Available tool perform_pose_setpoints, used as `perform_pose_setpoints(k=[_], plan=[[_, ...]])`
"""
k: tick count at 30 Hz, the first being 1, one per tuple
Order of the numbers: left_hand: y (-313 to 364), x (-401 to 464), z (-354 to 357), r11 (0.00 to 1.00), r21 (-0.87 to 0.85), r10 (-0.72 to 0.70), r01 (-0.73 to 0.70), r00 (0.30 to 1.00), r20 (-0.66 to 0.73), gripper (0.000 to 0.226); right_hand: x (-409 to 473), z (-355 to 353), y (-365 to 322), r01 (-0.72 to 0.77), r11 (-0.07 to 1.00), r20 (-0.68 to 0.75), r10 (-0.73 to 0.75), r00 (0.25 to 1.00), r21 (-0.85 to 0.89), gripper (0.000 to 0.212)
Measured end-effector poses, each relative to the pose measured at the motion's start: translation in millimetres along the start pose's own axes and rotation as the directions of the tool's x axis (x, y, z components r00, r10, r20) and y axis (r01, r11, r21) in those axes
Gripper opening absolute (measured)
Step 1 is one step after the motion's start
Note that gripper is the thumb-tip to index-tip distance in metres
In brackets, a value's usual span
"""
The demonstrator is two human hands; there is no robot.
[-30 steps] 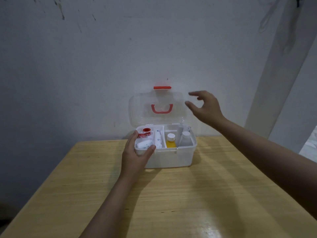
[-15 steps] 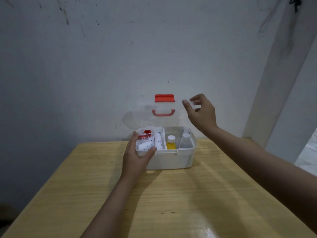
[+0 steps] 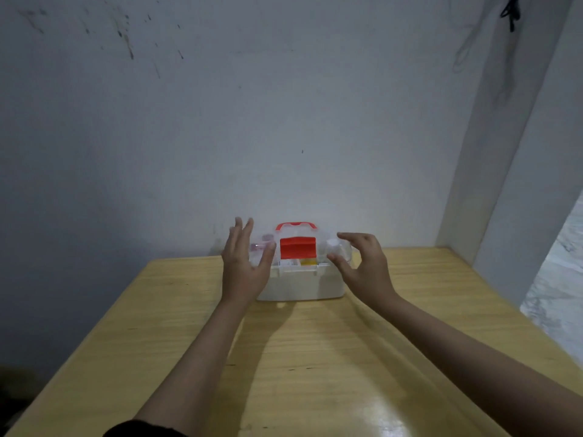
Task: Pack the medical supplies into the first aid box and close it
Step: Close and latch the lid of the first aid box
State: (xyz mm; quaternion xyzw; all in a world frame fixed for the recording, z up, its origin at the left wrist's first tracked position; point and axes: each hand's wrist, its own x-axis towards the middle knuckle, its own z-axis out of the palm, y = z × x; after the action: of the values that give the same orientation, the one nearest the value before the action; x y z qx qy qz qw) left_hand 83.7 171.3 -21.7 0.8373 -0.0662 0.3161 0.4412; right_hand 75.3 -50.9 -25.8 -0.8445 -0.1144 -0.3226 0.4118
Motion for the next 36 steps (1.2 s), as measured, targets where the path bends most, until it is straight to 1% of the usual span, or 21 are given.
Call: perform_pose_setpoints(k=[3, 5, 12, 15, 18, 21, 24, 27, 30, 32, 33, 36], plan=[[-3.6, 1.0, 1.4, 1.000, -0.009, 0.005, -0.004, 0.998, 0.063, 0.045, -8.0, -0.1, 3.0, 0.028, 0.999, 0.030, -0.028, 0.999, -0.021, 0.041], [-6.2, -2.1, 2.1, 0.999, -0.043, -0.008, 0.012, 0.996, 0.085, 0.036, -10.0, -0.6, 2.7, 0.045, 0.998, 0.038, -0.043, 0.998, -0.034, 0.041], [-3.5, -3.3, 2.1, 0.996, -0.084, -0.037, 0.043, 0.997, 0.074, 0.035, 9.8, 3.4, -23.8, 0.030, 1.000, -0.017, -0.030, 0.999, -0.010, 0.031], [-3.9, -4.0, 2.4, 0.996, -0.085, -0.033, 0.038, 0.997, 0.066, 0.036, 21.7, 11.1, -36.5, -0.121, 0.989, 0.031, 0.119, 0.992, 0.087, 0.029], [-5.5, -3.7, 2.9, 0.997, -0.069, -0.028, 0.032, 0.998, 0.061, 0.037, 29.6, 20.4, -42.1, -0.266, 0.946, 0.045, 0.262, 0.964, 0.183, 0.024], [-6.5, -4.0, 3.1, 0.997, -0.068, -0.018, 0.022, 0.998, 0.060, 0.037, 33.1, 24.1, -43.4, -0.333, 0.917, 0.068, 0.326, 0.943, 0.220, 0.022], [-7.4, -3.9, 3.0, 0.997, -0.076, -0.010, 0.015, 0.998, 0.061, 0.034, 32.9, 22.7, -41.4, -0.363, 0.901, 0.159, 0.332, 0.930, 0.238, 0.018], [-9.8, -3.0, 4.3, 0.997, -0.080, -0.010, 0.014, 0.999, 0.054, 0.032, 27.9, 17.9, -35.5, -0.316, 0.934, 0.248, 0.270, 0.930, 0.167, 0.026], [-11.2, -2.7, 5.4, 0.997, -0.079, -0.004, 0.008, 0.999, 0.052, 0.032, 19.4, 15.2, -32.6, -0.202, 0.977, 0.293, 0.173, 0.940, 0.069, 0.047], [-10.7, -3.1, 5.0, 0.997, -0.080, -0.006, 0.010, 0.998, 0.056, 0.032, 14.1, 18.2, -29.8, -0.128, 0.992, 0.294, 0.122, 0.948, 0.000, 0.062], [-10.4, -3.3, 4.8, 0.997, -0.081, -0.007, 0.012, 0.998, 0.057, 0.032, 12.0, 20.2, -27.7, -0.096, 0.995, 0.281, 0.096, 0.955, -0.015, 0.065], [-9.3, -4.1, 4.1, 0.996, -0.086, -0.008, 0.013, 0.998, 0.056, 0.033, 6.0, 25.8, -19.8, -0.014, 1.000, 0.221, 0.019, 0.975, -0.026, 0.061]])
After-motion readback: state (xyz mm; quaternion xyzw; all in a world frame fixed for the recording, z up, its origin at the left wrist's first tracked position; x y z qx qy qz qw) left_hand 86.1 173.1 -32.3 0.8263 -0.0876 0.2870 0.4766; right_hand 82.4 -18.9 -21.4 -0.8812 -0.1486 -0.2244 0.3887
